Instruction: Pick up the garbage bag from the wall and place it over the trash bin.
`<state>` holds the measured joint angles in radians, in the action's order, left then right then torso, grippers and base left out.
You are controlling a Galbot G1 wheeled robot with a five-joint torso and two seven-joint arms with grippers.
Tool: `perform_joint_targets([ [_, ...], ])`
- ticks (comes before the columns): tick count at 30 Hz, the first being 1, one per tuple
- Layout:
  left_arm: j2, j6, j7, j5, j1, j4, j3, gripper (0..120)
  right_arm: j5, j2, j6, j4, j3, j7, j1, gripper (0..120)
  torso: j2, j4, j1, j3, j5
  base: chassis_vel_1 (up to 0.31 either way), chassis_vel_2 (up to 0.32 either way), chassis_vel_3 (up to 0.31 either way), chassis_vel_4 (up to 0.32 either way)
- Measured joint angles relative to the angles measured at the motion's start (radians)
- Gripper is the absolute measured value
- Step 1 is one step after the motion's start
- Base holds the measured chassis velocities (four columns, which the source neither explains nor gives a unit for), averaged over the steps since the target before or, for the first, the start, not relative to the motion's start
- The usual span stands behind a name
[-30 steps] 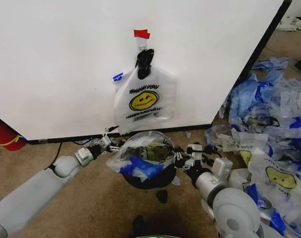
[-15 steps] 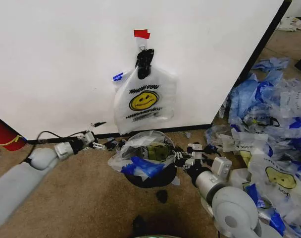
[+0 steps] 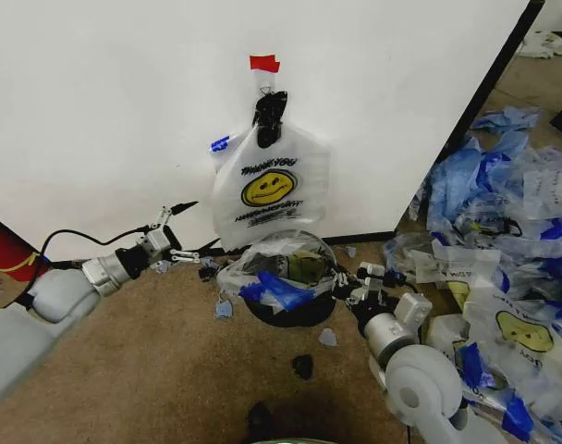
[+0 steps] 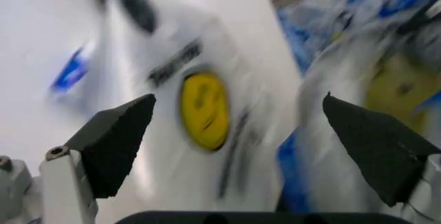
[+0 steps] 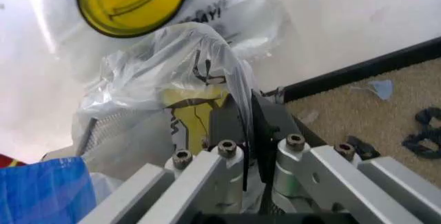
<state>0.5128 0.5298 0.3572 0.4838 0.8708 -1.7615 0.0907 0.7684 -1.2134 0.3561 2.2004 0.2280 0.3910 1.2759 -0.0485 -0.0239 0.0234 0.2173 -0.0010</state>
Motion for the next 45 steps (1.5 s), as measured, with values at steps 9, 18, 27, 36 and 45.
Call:
perform_joint_targets([
  [9, -0.004, 0.046, 0.089, -0.011, 0.034, -0.097, -0.018, 95, -0.01, -0.027, -0.021, -0.084, -0.005, -0.028, -0.078, 0, 0.0, 0.0004, 0.0, 0.0, 0.0003, 0.0, 0.0, 0.0, 0.0],
  [18, 0.014, 0.102, 0.16, -0.166, -0.002, -0.09, -0.073, 95, -0.001, -0.034, -0.021, -0.117, -0.017, -0.03, -0.117, 0, 0.0, 0.0002, 0.0, 0.0, 0.0, 0.0, 0.0, 0.0, 0.0],
  [27, 0.043, 0.089, 0.15, -0.26, -0.026, -0.066, -0.117, 94, 0.01, -0.039, -0.014, -0.14, -0.055, -0.03, -0.156, 0, 0.0, 0.0004, 0.0, 0.0, -0.0005, 0.0, 0.0, 0.0, 0.0],
  [36, 0.019, 0.046, 0.15, -0.206, -0.062, 0.008, -0.135, 94, 0.012, -0.033, -0.012, -0.161, -0.122, -0.037, -0.19, 0, 0.0, 0.0007, 0.0, 0.0, 0.0001, 0.0, 0.0, 0.0, 0.0],
  [45, 0.032, 0.049, 0.183, -0.199, -0.1, 0.123, -0.168, 93, 0.008, -0.028, -0.012, -0.145, -0.127, -0.039, -0.175, 0, 0.0, 0.0003, 0.0, 0.0, -0.0001, 0.0, 0.0, 0.0, 0.0],
])
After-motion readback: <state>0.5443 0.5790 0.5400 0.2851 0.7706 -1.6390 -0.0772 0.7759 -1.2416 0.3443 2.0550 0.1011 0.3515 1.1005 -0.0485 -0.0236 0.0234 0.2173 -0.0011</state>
